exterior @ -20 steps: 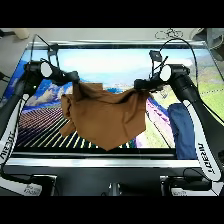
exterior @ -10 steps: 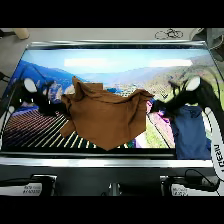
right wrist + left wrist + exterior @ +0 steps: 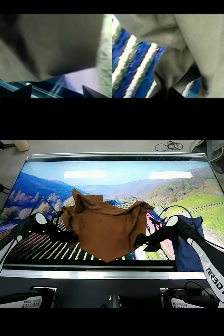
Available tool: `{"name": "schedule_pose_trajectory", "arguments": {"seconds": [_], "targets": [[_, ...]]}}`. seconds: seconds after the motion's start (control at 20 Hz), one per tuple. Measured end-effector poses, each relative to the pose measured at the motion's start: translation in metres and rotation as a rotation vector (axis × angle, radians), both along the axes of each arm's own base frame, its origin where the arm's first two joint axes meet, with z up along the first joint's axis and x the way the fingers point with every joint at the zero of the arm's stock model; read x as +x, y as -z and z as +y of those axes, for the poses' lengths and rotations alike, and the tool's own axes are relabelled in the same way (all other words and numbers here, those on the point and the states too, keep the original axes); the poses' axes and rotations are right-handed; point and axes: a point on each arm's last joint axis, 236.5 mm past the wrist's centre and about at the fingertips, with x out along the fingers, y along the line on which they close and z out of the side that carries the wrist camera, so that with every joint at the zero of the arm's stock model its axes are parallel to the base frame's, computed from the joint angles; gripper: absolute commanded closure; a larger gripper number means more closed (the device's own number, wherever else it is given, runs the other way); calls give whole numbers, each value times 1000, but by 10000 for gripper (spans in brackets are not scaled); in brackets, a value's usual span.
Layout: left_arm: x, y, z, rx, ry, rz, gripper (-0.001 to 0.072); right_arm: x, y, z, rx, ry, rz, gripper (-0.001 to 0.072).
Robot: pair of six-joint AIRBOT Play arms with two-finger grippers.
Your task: Fold the shirts.
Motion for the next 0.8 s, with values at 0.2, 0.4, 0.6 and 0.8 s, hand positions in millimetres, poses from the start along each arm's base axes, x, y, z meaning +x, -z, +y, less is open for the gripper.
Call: {"name": "schedule_pose_trajectory", "arguments": {"seconds": [0.2,0.4,0.6,0.8], "targets": [[10,-15,-2,1,-2,-85,683,17,12,29,-6,43,-85,689],[43,-86,2,13,10,-327,683,59,-29,39,43,68,-247,690],[84,-281,14,32,-19,-859,683,135,-205,18,78,37,-764,689],[18,-548,31,-28,-129,-1568,683,107,-451,-23,-5,57,-1436,689]]}}
